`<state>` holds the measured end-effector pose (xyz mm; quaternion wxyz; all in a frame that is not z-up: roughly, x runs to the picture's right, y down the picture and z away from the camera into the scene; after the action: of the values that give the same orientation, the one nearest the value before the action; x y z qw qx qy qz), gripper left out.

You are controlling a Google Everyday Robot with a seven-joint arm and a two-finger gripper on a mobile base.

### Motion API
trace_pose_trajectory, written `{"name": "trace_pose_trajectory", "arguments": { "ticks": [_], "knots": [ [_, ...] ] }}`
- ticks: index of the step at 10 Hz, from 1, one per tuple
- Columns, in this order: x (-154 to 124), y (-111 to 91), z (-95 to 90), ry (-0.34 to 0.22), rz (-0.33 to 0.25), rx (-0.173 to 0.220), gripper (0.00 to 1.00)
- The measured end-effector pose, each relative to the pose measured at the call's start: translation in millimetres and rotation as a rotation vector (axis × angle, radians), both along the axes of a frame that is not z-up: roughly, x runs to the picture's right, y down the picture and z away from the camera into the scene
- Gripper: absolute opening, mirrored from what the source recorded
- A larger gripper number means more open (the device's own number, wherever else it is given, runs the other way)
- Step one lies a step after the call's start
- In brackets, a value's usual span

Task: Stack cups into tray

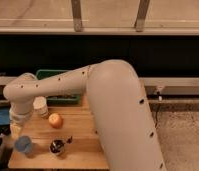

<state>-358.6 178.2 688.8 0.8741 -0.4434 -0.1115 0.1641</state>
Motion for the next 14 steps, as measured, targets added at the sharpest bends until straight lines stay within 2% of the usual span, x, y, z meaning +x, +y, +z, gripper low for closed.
{"name": "trace_pose_trajectory", "arguments": {
  "ticks": [1, 3, 6, 8, 12, 14],
  "knots": [
    [0, 0, 0.5, -0.001, 0.000, 0.000, 0.63],
    [-6, 5, 5.6, 0.004, -0.024, -0.026, 0.63],
    [-17, 29, 26.2, 0.008, -0.066, -0.093, 0.63],
    [-22, 42, 30.9, 0.017, -0.098, -0.138, 0.63],
    [-13, 64, 42.1, 0.067, -0.151, -0.217, 0.63],
    [-6, 69, 45.9, 0.090, -0.160, -0.234, 0.62]
  ]
}}
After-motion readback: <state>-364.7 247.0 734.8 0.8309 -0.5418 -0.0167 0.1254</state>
